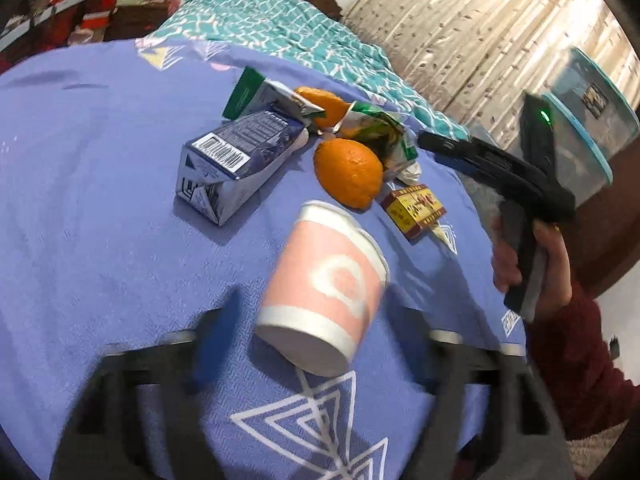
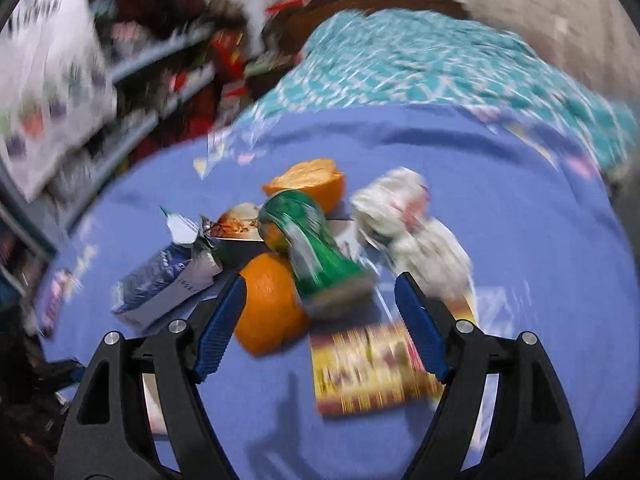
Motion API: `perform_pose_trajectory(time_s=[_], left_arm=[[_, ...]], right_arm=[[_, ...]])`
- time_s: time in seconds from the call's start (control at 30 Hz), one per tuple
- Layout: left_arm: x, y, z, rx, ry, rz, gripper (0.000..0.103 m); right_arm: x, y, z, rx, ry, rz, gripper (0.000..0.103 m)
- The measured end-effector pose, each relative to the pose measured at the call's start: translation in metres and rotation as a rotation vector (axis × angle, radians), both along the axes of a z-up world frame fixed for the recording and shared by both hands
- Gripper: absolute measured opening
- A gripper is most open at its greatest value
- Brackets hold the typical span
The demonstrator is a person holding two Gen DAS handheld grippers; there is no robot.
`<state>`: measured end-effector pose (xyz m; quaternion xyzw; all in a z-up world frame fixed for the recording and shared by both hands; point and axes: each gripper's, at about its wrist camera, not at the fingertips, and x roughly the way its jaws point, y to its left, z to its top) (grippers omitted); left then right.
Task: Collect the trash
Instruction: 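Grasp the green can with right tool while left tool holds the paper cup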
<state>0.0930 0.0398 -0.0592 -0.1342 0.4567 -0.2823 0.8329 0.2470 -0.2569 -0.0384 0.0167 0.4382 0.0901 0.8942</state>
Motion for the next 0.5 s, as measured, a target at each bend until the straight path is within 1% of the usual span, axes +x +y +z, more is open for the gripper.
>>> perform_pose_trajectory(time_s=[0.07, 0.13, 0.17, 0.2, 0.23, 0.27, 0.3, 0.33, 0.37, 0.4, 0.43, 0.47, 0.5], left_arm=[[0.005, -0.001, -0.001, -0.018, 0.010, 0.002, 0.079], [0.010, -0.004, -0.002, -0.024, 0.018, -0.009, 0.080], [0.011, -0.005, -0.003, -0.025, 0.020, -0.015, 0.082], [0.013, -0.008, -0.003, -0.023, 0.023, -0.027, 0.083], [0.015, -0.012, -0.005, -0.018, 0.028, -0.036, 0.083], [0.015, -0.015, -0.007, -0.015, 0.031, -0.042, 0.083], [0.016, -0.019, -0.009, -0.007, 0.031, -0.051, 0.082], [0.016, -0.023, -0.010, 0.006, 0.022, -0.055, 0.080], [0.014, -0.026, -0.010, 0.025, 0.012, -0.061, 0.065], [0.013, -0.032, -0.012, 0.047, 0.001, -0.079, 0.062], [0.011, -0.034, -0.011, 0.063, -0.022, -0.076, 0.061], [0.009, -0.036, -0.009, 0.067, -0.032, -0.084, 0.057], [0.007, -0.038, -0.006, 0.062, -0.038, -0.093, 0.054]], right_arm=[[0.018, 0.009, -0.004, -0.061, 0.048, 0.023, 0.076], [0.034, 0.015, -0.009, -0.122, 0.109, 0.046, 0.072], [0.039, 0.016, -0.012, -0.140, 0.139, 0.055, 0.064], [0.044, 0.015, -0.016, -0.158, 0.173, 0.059, 0.051], [0.045, 0.013, -0.018, -0.168, 0.188, 0.057, 0.041], [0.042, 0.010, -0.017, -0.171, 0.180, 0.058, 0.038], [0.035, 0.007, -0.013, -0.184, 0.152, 0.056, 0.034], [0.026, 0.004, -0.005, -0.187, 0.112, 0.048, 0.033], [0.019, 0.001, 0.003, -0.168, 0.074, 0.042, 0.032], [0.006, -0.006, 0.015, -0.127, 0.026, 0.037, 0.032], [-0.006, -0.014, 0.027, -0.092, -0.011, 0.024, 0.032], [-0.016, -0.018, 0.034, -0.061, -0.036, 0.016, 0.032], [-0.035, -0.031, 0.045, -0.002, -0.074, 0.006, 0.031]])
